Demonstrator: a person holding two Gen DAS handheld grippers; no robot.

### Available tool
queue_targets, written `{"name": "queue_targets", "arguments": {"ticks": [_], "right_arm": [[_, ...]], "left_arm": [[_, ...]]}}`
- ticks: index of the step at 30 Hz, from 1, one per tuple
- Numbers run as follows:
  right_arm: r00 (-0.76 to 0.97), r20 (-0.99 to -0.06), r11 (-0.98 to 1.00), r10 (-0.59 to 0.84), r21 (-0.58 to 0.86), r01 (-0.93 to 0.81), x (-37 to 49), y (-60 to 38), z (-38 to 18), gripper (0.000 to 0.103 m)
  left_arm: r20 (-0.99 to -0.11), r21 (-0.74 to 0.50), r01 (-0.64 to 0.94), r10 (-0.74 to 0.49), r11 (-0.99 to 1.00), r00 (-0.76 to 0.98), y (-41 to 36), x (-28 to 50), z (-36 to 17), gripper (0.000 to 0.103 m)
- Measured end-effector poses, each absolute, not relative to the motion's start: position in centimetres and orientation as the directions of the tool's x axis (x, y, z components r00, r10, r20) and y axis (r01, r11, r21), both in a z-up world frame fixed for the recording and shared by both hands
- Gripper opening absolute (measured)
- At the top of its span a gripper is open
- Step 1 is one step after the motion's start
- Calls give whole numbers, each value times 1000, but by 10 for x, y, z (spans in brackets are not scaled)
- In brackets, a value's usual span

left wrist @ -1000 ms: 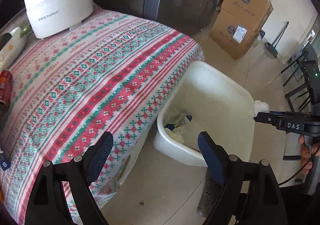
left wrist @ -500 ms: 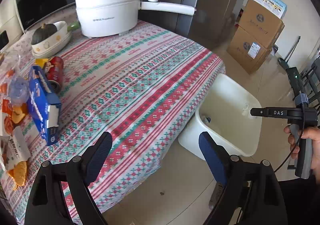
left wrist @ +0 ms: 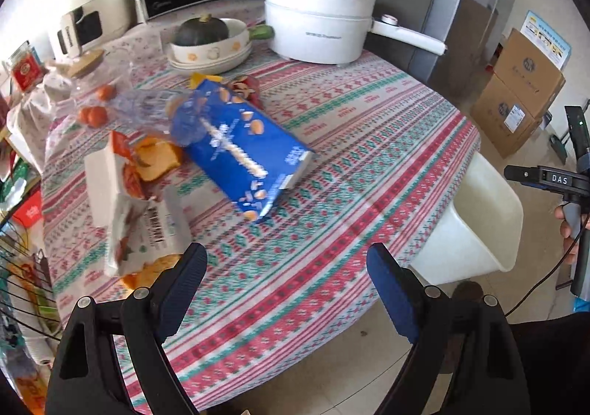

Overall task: Collect trash
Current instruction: 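Release the tissue ball into the bin and swing the right tool back to the table, then grasp the silver snack wrapper with the left tool while the right tool grasps the blue box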

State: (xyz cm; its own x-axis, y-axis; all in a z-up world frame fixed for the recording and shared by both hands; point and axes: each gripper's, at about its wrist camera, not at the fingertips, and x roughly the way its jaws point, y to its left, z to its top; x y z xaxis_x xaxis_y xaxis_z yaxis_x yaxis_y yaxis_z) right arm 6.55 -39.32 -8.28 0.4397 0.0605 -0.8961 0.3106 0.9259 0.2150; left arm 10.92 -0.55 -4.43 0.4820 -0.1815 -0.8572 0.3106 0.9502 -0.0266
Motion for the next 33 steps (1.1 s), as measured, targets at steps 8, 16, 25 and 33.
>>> {"name": "queue_targets", "arguments": {"ticks": [8,16,25,33], "right_arm": [[471,-876,964,102,203,169,96,-324,-64,85],[464,-876,981,131,183,70,122,-262,-64,85],[442,-886,989,139,144,-24,141,-201,-75,86],[417,-898,990,141,125,-64,149,-171,-88,85]], "left_arm": [[-844,-23,168,-109,986,525,90,133,-42,90],[-830,-7,128,-77,992,552,138,140,-76,90],[-836,-164,173,-230,971,498,131,163,-90,67],[-853,-153,166,-215,974,476,118,176,-99,12]]}}
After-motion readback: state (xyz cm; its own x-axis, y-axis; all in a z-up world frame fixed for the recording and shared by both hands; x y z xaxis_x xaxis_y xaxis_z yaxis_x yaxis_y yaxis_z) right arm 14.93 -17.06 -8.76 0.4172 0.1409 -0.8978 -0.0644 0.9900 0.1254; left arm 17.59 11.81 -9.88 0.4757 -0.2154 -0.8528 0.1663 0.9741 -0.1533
